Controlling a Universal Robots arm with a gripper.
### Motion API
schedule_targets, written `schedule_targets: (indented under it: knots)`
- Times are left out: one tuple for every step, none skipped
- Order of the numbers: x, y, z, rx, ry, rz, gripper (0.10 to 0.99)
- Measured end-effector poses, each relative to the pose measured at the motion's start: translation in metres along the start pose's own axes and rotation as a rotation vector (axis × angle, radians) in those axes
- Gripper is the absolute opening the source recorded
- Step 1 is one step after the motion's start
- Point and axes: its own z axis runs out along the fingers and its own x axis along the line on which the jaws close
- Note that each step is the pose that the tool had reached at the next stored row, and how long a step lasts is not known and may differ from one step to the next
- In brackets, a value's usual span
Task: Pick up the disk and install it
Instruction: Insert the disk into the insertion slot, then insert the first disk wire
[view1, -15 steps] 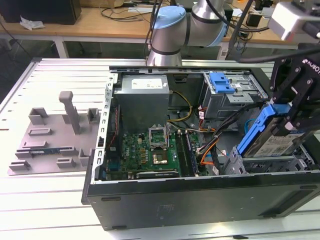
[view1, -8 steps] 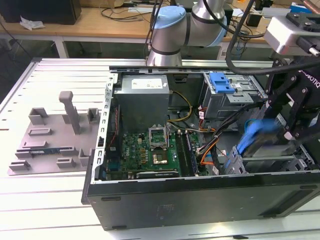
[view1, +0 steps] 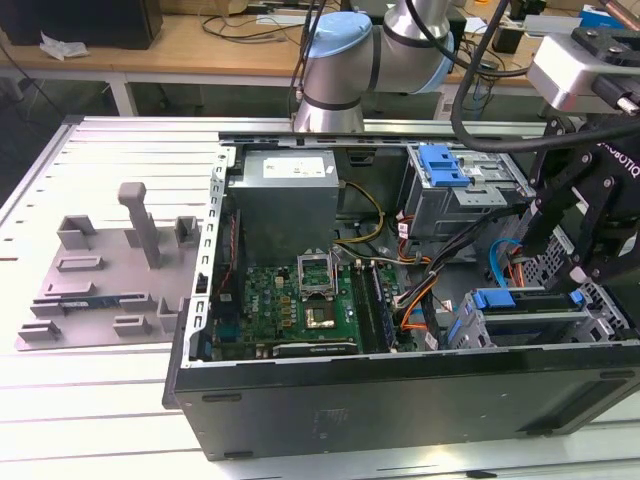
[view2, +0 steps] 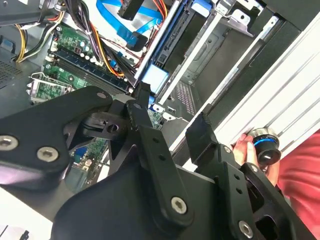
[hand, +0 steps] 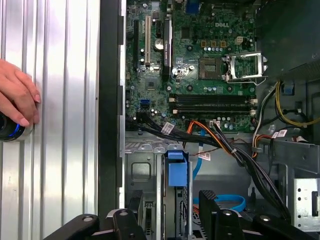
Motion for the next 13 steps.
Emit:
schedule_targets:
  knots:
    - [0.0, 0.0, 0.0, 0.0, 0.0, 0.0, 0.565]
    - [0.0, 0.0, 0.0, 0.0, 0.0001, 0.0, 0.565]
    - [0.0, 0.0, 0.0, 0.0, 0.0001, 0.0, 0.565]
    - [0.0001, 0.0, 0.0, 0.0, 0.0, 0.0, 0.565]
    - [0.0001, 0.0, 0.0, 0.0, 0.0001, 0.0, 0.565]
    - [0.0001, 0.0, 0.0, 0.0, 0.0, 0.0, 0.565]
    - [0.0002, 0.0, 0.0, 0.0, 0.0, 0.0, 0.565]
    - [0.0002, 0.0, 0.0, 0.0, 0.0, 0.0, 0.565]
    - [0.0002, 0.0, 0.0, 0.0, 0.0, 0.0, 0.565]
    - [0.0002, 0.0, 0.0001, 0.0, 0.0, 0.0, 0.565]
    - [0.0002, 0.0, 0.0, 0.0, 0.0, 0.0, 0.565]
    - [-0.0191, -0.0001, 0.0005, 0.059, 0.0032, -0.001, 0.565]
    - [-0.0264, -0.0002, 0.0008, 0.108, 0.004, 0.005, 0.565]
